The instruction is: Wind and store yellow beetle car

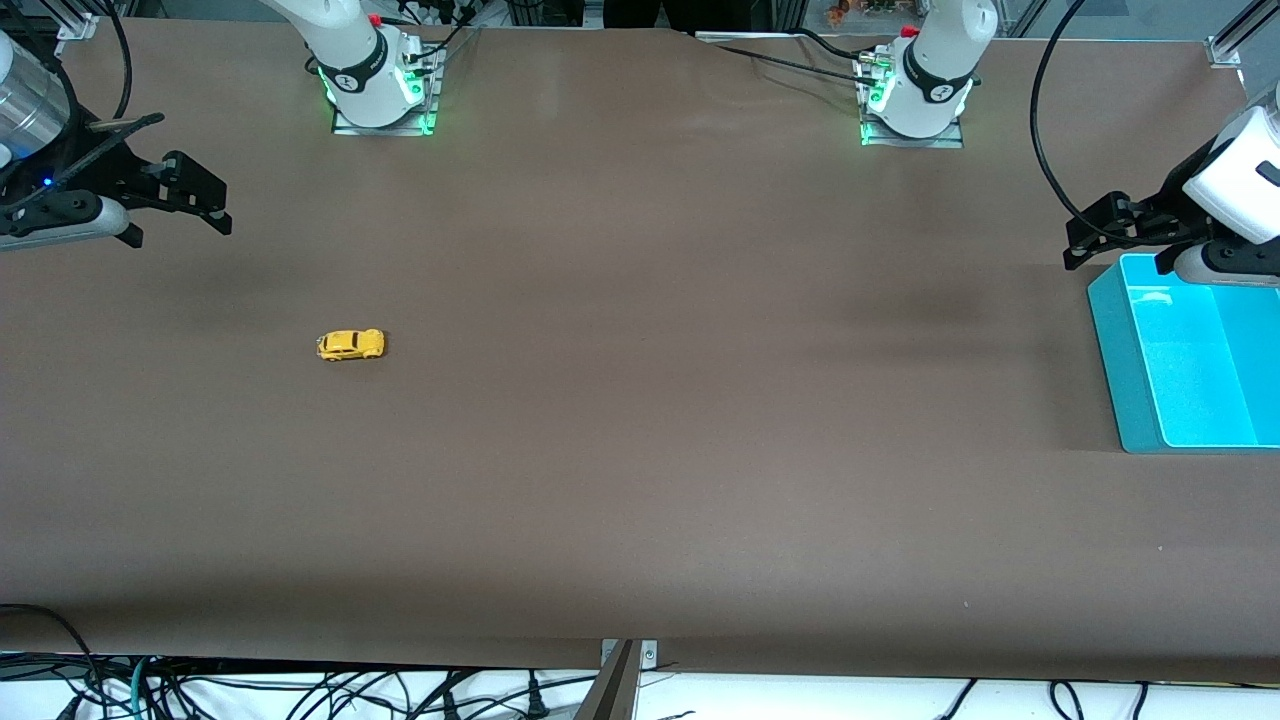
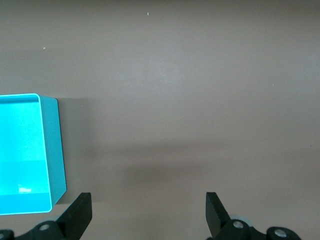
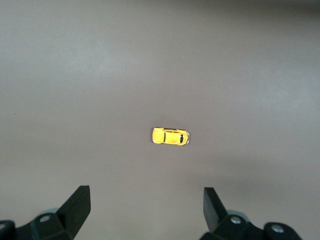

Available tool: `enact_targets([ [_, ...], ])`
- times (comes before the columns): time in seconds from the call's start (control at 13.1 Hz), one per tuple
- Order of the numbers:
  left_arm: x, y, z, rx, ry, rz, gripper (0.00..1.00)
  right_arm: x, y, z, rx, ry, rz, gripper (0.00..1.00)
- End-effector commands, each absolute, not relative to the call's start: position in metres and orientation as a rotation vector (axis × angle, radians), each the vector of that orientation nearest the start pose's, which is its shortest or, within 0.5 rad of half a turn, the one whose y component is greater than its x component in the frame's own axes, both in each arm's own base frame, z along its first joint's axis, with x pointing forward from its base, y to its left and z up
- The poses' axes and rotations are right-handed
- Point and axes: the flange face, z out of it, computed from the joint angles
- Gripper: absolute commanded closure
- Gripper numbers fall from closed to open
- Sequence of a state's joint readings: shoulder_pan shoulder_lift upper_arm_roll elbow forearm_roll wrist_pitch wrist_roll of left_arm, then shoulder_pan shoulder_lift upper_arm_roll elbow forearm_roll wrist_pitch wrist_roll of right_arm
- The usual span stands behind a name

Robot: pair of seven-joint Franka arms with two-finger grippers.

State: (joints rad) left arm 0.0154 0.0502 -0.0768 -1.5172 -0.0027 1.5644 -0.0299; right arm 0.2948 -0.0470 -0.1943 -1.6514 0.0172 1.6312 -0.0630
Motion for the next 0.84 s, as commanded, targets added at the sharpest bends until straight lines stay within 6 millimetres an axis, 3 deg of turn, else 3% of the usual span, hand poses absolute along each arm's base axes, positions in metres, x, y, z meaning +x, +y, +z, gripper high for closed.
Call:
enact_targets([
  [0.0, 0.5699, -0.0333, 0.6242, -3.125, 0.057, 0.013, 0.0, 0.5313, 0.0527, 0.6211, -3.103, -0.255, -0.037, 0.0],
  [0.76, 0.5708, -0.033, 0.625, -3.122, 0.059, 0.006, 0.0, 0.5306, 0.0526, 0.6182, -3.103, -0.255, -0.028, 0.0],
])
